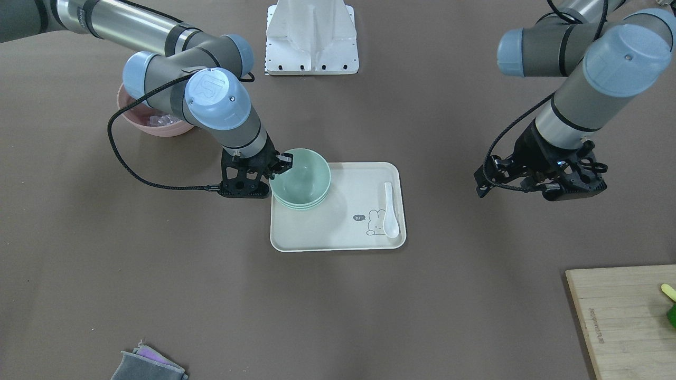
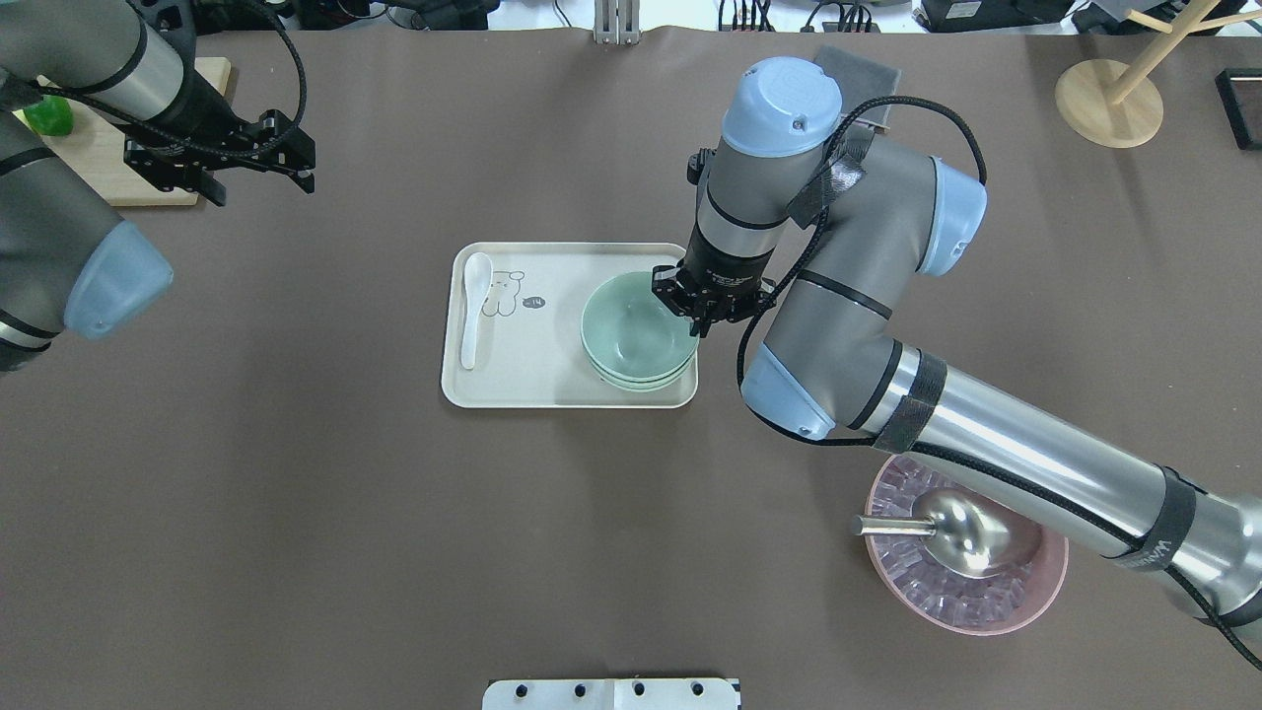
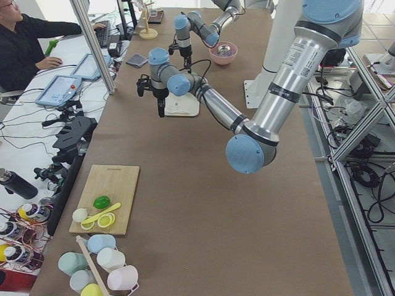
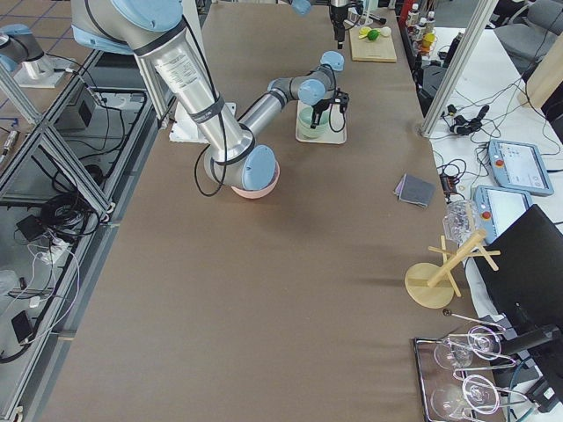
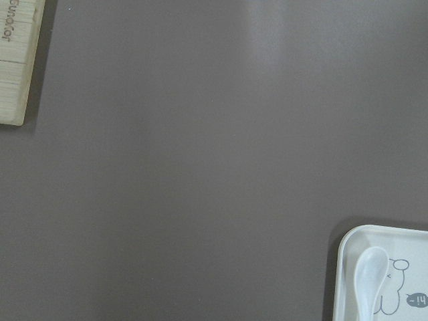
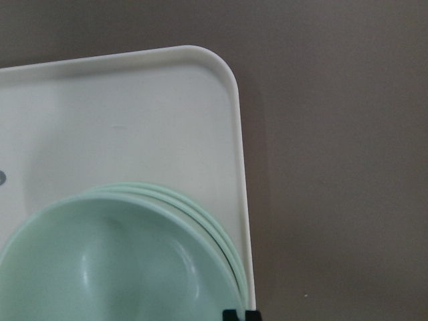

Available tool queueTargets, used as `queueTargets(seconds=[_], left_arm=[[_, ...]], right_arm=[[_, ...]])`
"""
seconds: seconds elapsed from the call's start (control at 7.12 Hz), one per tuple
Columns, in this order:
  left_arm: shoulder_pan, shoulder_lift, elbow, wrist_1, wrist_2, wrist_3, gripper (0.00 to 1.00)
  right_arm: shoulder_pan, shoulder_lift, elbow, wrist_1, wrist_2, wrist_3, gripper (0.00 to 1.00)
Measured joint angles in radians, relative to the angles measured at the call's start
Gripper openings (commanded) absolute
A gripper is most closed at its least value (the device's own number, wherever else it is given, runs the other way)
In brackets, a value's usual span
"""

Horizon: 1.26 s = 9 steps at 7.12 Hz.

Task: Stack green bowls together

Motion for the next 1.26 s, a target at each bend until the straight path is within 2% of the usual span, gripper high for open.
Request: queueTargets(seconds=[1.12, 1.26], left_arm=[[0.001, -0.001, 0.002, 0.000, 0.000, 0.000, 0.98], [0.001, -0.002, 0.003, 0.000, 0.000, 0.000, 0.98]], right_arm=[[-0.007, 0.005, -0.014, 0.015, -0.008, -0.001, 0.02], [-0.008, 0.004, -0.028, 0.039, -0.010, -0.001, 0.85]])
